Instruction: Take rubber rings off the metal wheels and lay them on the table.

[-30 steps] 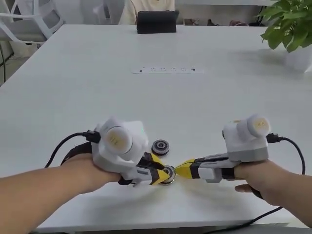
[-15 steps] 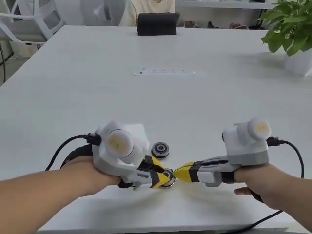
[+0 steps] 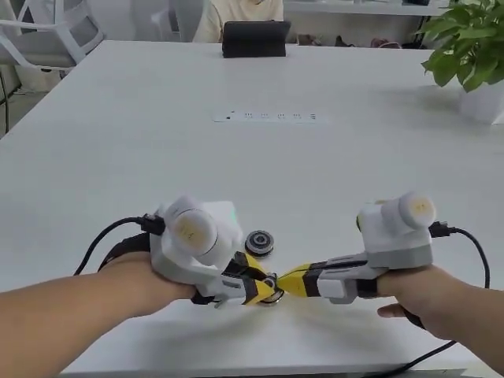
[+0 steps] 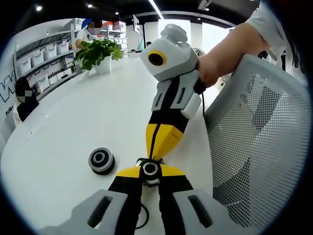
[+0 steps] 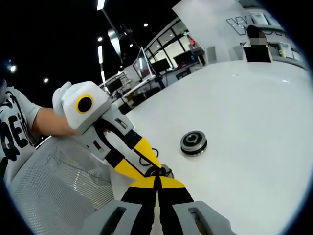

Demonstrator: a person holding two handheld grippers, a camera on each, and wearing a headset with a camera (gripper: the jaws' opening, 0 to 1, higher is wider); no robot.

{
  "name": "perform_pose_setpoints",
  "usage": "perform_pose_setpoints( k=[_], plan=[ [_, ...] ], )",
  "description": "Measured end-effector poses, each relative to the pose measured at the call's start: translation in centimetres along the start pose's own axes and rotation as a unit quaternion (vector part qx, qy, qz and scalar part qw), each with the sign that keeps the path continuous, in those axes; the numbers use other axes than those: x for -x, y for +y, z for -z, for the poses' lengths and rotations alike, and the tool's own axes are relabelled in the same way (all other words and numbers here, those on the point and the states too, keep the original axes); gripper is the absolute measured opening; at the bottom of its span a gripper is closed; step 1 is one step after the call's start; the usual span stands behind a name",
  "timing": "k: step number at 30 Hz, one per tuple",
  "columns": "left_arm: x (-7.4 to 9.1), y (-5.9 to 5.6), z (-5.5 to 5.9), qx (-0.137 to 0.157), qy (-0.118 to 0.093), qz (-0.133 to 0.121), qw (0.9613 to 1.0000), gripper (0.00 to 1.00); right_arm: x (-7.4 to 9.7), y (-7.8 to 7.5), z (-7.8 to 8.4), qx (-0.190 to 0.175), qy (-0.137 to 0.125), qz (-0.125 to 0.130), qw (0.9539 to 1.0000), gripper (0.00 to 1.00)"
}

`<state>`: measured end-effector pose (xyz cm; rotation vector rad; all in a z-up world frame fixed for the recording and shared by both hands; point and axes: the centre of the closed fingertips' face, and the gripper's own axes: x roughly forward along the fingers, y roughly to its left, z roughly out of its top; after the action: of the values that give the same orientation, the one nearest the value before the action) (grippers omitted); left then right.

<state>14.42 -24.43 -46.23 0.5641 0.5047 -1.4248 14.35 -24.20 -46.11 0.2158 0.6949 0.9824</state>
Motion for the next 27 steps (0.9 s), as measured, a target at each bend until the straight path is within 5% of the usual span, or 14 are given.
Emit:
perform_pose_setpoints(
  k=[17, 21, 27],
  plan=[
    [0.0, -0.1, 0.0, -0.002, 0.001, 0.002, 1.0, 0.07, -0.1, 0.6, -0.3, 0.008, -0.004, -0.011, 0.9999, 0.0],
    [0.0, -0.2, 0.0, -0.002, 0.0, 0.001, 1.0, 0.07, -0.3, 2.0, -0.9, 0.004, -0.017, -0.042, 0.999, 0.0],
    [0.0, -0.2, 0.0, 0.0, -0.001, 0.001, 1.0, 0.07, -0.1, 1.5, -1.0, 0.01, -0.018, -0.029, 0.9994, 0.0]
  ],
)
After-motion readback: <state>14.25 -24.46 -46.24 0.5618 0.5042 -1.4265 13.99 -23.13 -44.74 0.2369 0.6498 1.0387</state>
